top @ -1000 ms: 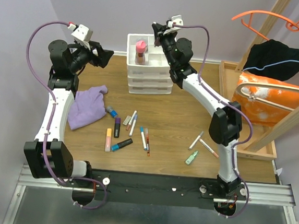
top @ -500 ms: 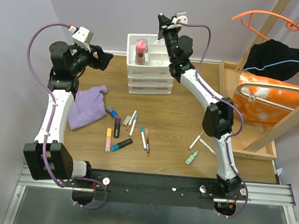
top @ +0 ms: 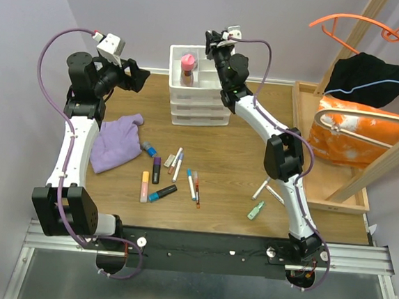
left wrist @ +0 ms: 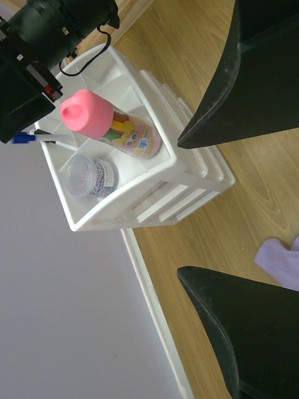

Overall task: Sort the stationery into containers
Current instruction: Place the pen in the storage box.

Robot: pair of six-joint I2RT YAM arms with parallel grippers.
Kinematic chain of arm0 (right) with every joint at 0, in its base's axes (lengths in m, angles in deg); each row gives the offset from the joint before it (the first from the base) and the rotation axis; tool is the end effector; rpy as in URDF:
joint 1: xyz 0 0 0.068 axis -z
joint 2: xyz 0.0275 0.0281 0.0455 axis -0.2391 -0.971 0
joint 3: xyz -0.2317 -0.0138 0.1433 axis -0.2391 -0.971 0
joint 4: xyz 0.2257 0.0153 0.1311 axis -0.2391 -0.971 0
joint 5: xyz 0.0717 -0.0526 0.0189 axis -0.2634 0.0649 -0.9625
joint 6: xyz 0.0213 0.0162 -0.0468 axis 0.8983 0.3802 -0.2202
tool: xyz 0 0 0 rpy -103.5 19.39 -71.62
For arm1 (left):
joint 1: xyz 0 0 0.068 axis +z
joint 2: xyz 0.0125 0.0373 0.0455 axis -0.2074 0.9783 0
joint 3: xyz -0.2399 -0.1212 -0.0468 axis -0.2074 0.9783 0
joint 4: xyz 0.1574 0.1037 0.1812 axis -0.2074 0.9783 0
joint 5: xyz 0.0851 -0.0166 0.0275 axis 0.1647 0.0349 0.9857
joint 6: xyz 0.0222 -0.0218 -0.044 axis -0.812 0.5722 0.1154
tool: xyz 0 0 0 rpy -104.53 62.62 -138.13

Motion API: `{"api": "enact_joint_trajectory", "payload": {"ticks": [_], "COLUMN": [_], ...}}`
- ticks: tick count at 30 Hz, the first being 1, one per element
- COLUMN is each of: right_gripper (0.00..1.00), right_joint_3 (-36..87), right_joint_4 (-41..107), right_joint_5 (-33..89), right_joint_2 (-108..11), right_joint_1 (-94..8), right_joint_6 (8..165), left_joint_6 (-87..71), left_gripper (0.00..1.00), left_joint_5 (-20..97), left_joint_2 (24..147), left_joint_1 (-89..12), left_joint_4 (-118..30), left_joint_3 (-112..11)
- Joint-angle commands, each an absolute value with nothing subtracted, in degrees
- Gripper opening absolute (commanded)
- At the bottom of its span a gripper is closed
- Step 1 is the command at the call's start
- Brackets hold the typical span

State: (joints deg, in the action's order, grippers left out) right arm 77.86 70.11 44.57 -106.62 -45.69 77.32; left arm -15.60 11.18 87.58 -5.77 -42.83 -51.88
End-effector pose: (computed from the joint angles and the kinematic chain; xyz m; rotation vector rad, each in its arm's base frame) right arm 0.4880 0.2968 0.3434 -0.1973 1.1200 0.3755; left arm 0.3137 0.0132 0.4113 0.3376 1.5919 -0.4693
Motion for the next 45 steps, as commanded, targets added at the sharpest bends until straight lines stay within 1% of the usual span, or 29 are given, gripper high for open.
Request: {"api": "enact_joint_trajectory", "payload": {"ticks": [1, 8, 10, 15, 16, 18, 19, 21, 22, 23, 24, 25, 27, 28, 29, 30, 33, 35, 38, 39, 40, 41, 42, 43, 44, 45], "right_gripper": [0.36, 0.37, 0.37, 0.37, 0.37, 0.37, 0.37, 0.37, 0.37, 0.36, 0.37, 0.37, 0.36, 0.36, 0.36, 0.36, 0.39, 0.41, 0.41, 0.41, 0.4, 0.35, 0.34, 0.34, 0.33, 0.34], "right_joint_3": [75.7, 70.78, 68.85, 58.94, 57.17, 52.52, 50.75, 46.28, 41.2, 37.93, 35.29, 29.87, 25.18, 22.81, 19.56, 17.71, 12.95, 11.37, 8.73, 6.89, 6.53, 6.61, 7.31, 9.75, 10.99, 10.83], "right_joint_4": [72.58, 70.56, 69.42, 67.22, 64.78, 60.12, 54.88, 49.75, 45.37, 43.33, 41.57, 38.24, 35.41, 32.35, 29.97, 28.12, 22.23, 19.24, 17.82, 18.34, 19.91, 20.02, 19.76, 17.4, 15.9, 15.89], "right_joint_5": [46.37, 46.89, 47.33, 47.42, 47.59, 47.34, 46.03, 44.0, 42.17, 41.63, 41.45, 40.57, 40.3, 40.3, 39.69, 38.38, 33.37, 31.35, 29.49, 29.49, 30.8, 31.42, 31.69, 29.86, 28.36, 26.87], "right_joint_2": [-103.89, -97.47, -93.61, -83.33, -79.4, -75.42, -71.48, -66.72, -64.61, -59.89, -57.67, -55.21, -48.88, -47.03, -45.45, -42.12, -37.28, -35.86, -34.01, -33.74, -34.52, -35.75, -37.33, -39.26, -43.98, -45.07], "right_joint_1": [-45.47, -45.39, -45.48, -46.0, -46.09, -46.27, -46.44, -47.23, -47.58, -48.19, -49.42, -50.04, -51.71, -52.06, -52.24, -52.33, -52.33, -52.33, -52.24, -52.24, -52.33, -52.33, -52.24, -52.24, -52.33, -52.42], "right_joint_6": [78.04, 80.93, 81.03, 80.24, 80.5, 82.7, 83.4, 84.98, 85.16, 85.17, 85.34, 85.17, 84.55, 84.2, 82.37, 80.87, 76.56, 77.25, 79.19, 82.23, 83.4, 84.36, 86.2, 86.92, 87.36, 87.97], "left_joint_6": [-16.38, -14.18, -13.74, -6.19, -5.05, -3.2, -3.11, -2.23, -2.23, -2.57, -2.84, -3.1, -4.68, -7.65, -9.24, -10.39, -11.8, -12.42, -12.51, -12.86, -13.21, -13.3, -13.56, -13.83, -13.74, -13.65], "left_gripper": [0.85, 0.85, 0.85, 0.86, 0.85, 0.85, 0.85, 0.84, 0.82, 0.81, 0.79, 0.77, 0.72, 0.71, 0.7, 0.69, 0.68, 0.66, 0.63, 0.63, 0.63, 0.63, 0.64, 0.66, 0.67, 0.69], "left_joint_5": [12.63, 12.1, 12.1, 12.1, 12.28, 11.06, 10.7, 10.78, 10.78, 10.7, 10.7, 10.17, 10.43, 11.56, 12.45, 12.8, 13.07, 13.77, 15.35, 15.62, 15.88, 16.75, 17.28, 18.07, 18.86, 19.22], "left_joint_2": [86.07, 84.05, 82.65, 77.04, 76.15, 73.78, 72.98, 71.66, 71.48, 71.39, 71.31, 71.3, 71.92, 72.18, 72.27, 72.27, 72.27, 73.15, 74.11, 75.25, 75.87, 76.48, 77.19, 77.45, 77.63, 77.98], "left_joint_1": [-5.82, -5.82, -5.73, -5.82, -5.82, -5.82, -5.73, -6.17, -6.43, -6.87, -7.39, -8.53, -10.99, -14.74, -16.61, -18.37, -22.42, -24.61, -26.64, -27.34, -27.35, -27.18, -25.78, -24.99, -24.11, -22.88], "left_joint_4": [-43.24, -45.87, -45.88, -45.53, -45.01, -41.84, -39.14, -31.67, -29.03, -24.39, -22.52, -21.02, -17.24, -16.1, -14.17, -13.8, -13.28, -11.53, -10.2, -9.93, -9.67, -9.15, -8.62, -7.83, -6.08, -5.28], "left_joint_3": [-51.29, -48.39, -46.9, -41.11, -40.48, -39.69, -38.99, -38.63, -38.37, -38.19, -37.85, -37.23, -36.96, -37.14, -36.96, -36.61, -34.77, -34.5, -33.27, -33.01, -32.83, -32.66, -32.74, -32.92, -33.09, -33.1]}}
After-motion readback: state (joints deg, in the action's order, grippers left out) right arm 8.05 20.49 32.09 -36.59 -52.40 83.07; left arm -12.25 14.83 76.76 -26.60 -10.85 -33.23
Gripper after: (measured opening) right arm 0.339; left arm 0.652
